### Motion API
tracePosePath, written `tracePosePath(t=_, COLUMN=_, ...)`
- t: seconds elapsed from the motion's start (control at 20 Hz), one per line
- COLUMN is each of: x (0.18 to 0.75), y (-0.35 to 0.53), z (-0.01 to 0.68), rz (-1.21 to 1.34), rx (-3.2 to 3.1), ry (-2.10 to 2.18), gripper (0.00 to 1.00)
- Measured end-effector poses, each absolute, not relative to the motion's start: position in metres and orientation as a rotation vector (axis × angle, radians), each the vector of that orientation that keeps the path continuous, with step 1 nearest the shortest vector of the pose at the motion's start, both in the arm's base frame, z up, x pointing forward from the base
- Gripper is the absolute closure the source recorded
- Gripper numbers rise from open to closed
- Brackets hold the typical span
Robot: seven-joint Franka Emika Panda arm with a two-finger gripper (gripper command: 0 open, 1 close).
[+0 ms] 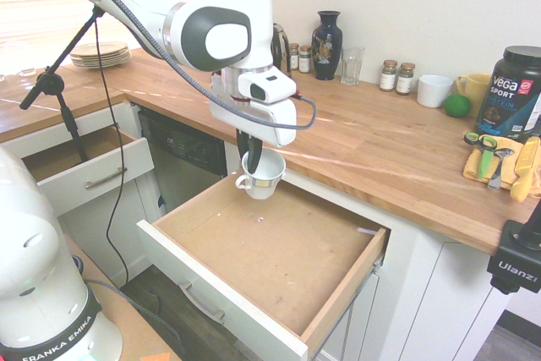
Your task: Put mug in the drawer
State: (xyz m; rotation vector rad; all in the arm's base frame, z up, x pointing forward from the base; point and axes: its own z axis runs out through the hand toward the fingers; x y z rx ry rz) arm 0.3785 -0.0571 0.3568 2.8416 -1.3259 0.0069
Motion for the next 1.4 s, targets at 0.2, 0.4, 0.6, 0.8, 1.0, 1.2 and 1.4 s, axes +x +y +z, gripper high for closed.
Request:
tracePosePath(t=0.2, x=0.371, y=-0.062, z=0.314, rz=0.016, rx=2.857, ry=-1.312, gripper=1.0)
tracePosePath(t=0.4, x=0.381, y=-0.073, z=0.261, rz=0.029, rx=2.847, ry=-1.306, gripper=1.0)
tracePosePath(t=0.6, x=0.385, y=-0.077, z=0.211, rz=-0.002, rx=2.837, ry=-1.306, gripper=1.0)
tracePosePath(t=0.8, x=0.396, y=-0.082, z=0.192, rz=-0.019, rx=2.826, ry=-1.308, gripper=1.0)
tracePosePath(t=1.0, x=0.398, y=-0.081, z=0.177, rz=-0.038, rx=2.818, ry=-1.296, gripper=1.0)
tracePosePath(t=1.2, x=0.397, y=-0.079, z=0.165, rz=-0.051, rx=2.814, ry=-1.286, gripper=1.0)
tracePosePath(t=1.4, x=0.396, y=-0.078, z=0.159, rz=-0.061, rx=2.808, ry=-1.296, gripper=1.0)
